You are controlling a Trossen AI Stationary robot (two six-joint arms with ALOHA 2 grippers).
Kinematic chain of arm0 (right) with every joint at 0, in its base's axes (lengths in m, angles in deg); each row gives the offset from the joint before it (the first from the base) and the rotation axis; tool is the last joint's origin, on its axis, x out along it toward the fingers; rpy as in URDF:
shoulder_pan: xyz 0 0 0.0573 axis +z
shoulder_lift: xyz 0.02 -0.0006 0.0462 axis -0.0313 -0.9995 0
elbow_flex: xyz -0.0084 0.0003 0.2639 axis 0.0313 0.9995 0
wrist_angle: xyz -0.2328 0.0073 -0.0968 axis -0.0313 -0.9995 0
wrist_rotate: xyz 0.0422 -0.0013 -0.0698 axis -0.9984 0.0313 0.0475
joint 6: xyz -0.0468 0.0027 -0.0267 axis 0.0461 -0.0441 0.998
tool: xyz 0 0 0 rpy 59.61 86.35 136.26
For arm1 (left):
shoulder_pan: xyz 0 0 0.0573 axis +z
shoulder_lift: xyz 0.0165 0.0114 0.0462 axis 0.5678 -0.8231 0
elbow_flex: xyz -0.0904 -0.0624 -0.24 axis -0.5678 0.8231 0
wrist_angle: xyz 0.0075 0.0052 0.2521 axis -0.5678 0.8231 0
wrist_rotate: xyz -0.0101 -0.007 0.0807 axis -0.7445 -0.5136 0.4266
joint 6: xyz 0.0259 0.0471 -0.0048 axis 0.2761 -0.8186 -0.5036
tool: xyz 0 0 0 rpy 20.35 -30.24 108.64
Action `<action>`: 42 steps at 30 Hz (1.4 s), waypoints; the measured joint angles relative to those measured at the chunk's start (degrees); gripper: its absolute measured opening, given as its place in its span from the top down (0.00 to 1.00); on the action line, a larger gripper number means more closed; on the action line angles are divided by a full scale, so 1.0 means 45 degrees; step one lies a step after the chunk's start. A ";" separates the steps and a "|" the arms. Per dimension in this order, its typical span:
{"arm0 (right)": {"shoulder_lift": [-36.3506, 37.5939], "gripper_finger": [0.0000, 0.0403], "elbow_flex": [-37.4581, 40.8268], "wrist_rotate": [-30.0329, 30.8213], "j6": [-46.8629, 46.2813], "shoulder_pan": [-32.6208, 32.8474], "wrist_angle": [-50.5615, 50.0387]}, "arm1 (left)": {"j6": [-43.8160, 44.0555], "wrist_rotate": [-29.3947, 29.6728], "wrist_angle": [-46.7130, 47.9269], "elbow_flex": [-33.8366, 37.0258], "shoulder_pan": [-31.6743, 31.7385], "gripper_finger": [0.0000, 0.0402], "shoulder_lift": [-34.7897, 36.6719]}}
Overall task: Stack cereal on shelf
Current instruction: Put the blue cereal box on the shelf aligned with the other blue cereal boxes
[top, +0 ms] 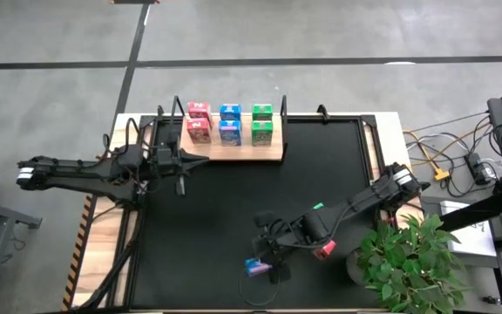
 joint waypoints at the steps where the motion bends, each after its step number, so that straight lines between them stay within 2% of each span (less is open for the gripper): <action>1: 0.0020 0.96 0.0053 -0.0131 -0.0262 0.0009 -0.0004 | 0.0000 0.0000 -0.0009 0.0000 0.0000 1.00 -0.0005; 6: 0.0020 0.85 0.0166 -0.0908 -0.1322 0.0019 0.0007 | -0.0005 0.0000 -0.0029 -0.0005 0.0000 1.00 0.0002; 17: -0.0026 0.36 0.0665 -0.0906 -0.2164 0.0369 0.0211 | -0.0332 0.0000 -0.0131 -0.0005 0.0000 1.00 0.0004; 22: -0.0026 0.22 0.1151 -0.0906 -0.2188 0.0518 0.0825 | -0.0340 0.0000 -0.0264 -0.0005 0.0000 1.00 0.0000; 31: -0.0031 0.22 0.2311 -0.0915 -0.2821 0.0509 0.1574 | -0.0442 -0.0005 -0.0284 -0.0005 0.0000 1.00 0.0000; 42: -0.0041 0.40 0.2953 -0.0911 -0.2926 0.0509 0.2062 | -0.0424 -0.0005 -0.0274 -0.0005 0.0000 1.00 -0.0005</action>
